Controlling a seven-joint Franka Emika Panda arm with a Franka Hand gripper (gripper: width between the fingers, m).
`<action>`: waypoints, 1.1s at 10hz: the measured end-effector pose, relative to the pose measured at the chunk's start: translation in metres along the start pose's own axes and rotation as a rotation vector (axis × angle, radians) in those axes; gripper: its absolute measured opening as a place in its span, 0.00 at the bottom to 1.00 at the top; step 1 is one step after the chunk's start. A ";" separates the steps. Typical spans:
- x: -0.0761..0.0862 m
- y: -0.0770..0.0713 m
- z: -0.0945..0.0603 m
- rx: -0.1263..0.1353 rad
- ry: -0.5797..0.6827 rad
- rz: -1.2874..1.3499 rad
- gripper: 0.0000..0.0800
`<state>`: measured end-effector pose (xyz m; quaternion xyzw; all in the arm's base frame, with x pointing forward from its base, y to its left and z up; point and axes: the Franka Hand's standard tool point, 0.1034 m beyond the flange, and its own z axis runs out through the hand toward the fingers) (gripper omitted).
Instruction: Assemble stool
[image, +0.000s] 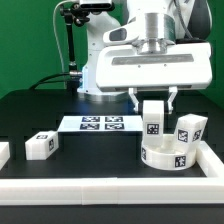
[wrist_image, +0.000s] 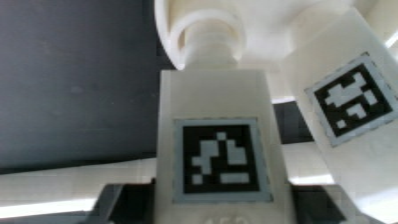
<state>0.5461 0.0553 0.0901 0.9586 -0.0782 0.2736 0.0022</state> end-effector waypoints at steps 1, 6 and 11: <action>-0.001 0.000 0.000 0.000 0.002 -0.002 0.43; -0.007 0.000 -0.001 0.002 -0.030 -0.003 0.43; -0.007 0.003 0.000 0.000 -0.045 0.001 0.80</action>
Offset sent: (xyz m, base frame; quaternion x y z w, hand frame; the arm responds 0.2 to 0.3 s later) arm 0.0000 0.0000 0.0000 0.0000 0.0000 0.0000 1.0000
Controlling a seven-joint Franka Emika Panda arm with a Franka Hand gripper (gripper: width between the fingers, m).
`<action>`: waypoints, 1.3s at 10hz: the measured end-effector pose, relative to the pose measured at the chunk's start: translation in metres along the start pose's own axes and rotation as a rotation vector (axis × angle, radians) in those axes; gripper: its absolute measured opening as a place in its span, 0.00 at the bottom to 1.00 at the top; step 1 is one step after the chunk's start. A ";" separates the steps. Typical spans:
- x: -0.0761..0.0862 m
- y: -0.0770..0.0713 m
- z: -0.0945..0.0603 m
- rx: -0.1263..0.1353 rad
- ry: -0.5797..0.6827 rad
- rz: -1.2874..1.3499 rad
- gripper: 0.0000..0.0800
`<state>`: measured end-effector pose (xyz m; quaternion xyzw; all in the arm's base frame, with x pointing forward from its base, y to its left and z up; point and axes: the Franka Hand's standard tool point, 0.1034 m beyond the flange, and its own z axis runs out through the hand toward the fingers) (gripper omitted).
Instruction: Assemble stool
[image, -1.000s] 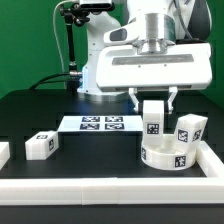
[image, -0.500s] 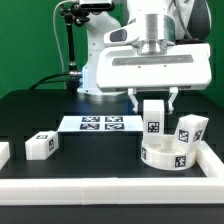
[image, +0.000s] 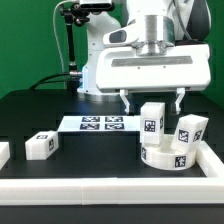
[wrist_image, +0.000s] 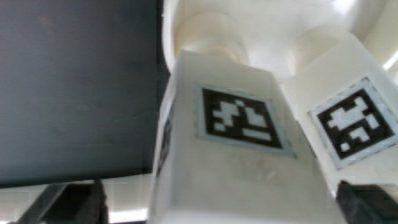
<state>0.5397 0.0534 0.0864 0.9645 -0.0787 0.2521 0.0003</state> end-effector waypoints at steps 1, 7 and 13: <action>0.001 0.000 -0.001 0.001 -0.003 0.002 0.81; 0.032 0.034 -0.022 0.020 -0.106 0.170 0.81; 0.025 0.019 -0.022 0.057 -0.368 0.276 0.81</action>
Offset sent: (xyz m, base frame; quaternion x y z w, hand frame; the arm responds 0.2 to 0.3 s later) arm 0.0092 -0.0037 0.0230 0.0539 -0.0844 0.1286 0.9866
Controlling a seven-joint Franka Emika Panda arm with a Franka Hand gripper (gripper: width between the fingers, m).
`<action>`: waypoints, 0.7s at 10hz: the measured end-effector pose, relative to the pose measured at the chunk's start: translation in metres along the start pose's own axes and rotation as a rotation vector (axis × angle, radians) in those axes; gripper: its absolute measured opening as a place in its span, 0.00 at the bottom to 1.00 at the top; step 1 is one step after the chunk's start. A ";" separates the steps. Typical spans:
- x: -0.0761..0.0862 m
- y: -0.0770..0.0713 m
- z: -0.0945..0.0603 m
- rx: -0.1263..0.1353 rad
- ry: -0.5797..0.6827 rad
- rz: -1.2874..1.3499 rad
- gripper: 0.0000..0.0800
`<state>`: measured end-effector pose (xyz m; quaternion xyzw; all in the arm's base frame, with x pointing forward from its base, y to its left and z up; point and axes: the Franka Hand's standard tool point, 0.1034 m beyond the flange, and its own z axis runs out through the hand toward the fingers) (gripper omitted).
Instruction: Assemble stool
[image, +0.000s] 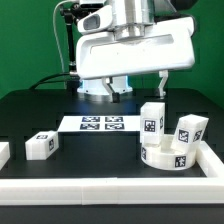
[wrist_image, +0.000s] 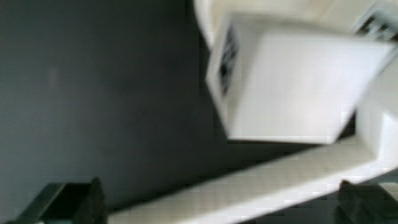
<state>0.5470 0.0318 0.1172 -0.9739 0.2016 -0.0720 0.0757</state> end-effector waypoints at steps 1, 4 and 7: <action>-0.002 -0.001 0.001 -0.002 -0.088 0.031 0.81; 0.000 0.002 0.005 -0.005 -0.171 -0.003 0.81; -0.008 -0.004 0.010 -0.066 -0.144 0.202 0.81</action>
Offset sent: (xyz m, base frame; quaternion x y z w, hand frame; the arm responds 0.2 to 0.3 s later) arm 0.0000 0.0000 0.0000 0.0000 -0.0650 0.0000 0.9979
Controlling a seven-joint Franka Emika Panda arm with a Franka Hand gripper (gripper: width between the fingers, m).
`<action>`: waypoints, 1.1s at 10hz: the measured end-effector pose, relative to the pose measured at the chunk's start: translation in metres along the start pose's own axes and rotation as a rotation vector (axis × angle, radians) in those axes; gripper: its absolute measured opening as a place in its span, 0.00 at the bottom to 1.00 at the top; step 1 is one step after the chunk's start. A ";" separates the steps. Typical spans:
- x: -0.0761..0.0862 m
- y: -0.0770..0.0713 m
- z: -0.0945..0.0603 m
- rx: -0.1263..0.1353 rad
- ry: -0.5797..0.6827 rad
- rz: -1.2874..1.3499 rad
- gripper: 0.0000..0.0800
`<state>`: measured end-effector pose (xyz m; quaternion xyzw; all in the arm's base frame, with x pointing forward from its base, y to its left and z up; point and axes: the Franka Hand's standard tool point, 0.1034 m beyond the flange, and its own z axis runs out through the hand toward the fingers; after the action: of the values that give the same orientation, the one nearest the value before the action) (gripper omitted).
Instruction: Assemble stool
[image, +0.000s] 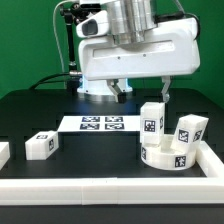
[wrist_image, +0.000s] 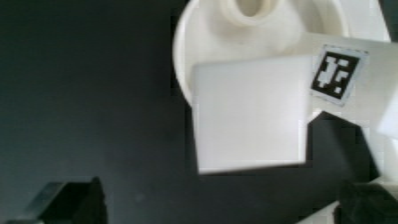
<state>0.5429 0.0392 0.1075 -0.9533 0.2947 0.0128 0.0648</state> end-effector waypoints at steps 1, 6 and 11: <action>-0.003 -0.004 0.001 -0.013 0.006 0.029 0.81; -0.003 -0.006 0.005 -0.011 0.014 -0.005 0.81; -0.004 -0.006 0.018 -0.023 0.007 -0.042 0.81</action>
Offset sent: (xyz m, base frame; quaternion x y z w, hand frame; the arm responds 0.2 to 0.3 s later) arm 0.0000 0.0000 0.0000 0.0000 0.0000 0.0000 1.0000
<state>0.5433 0.0490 0.0902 -0.9600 0.2748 0.0113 0.0529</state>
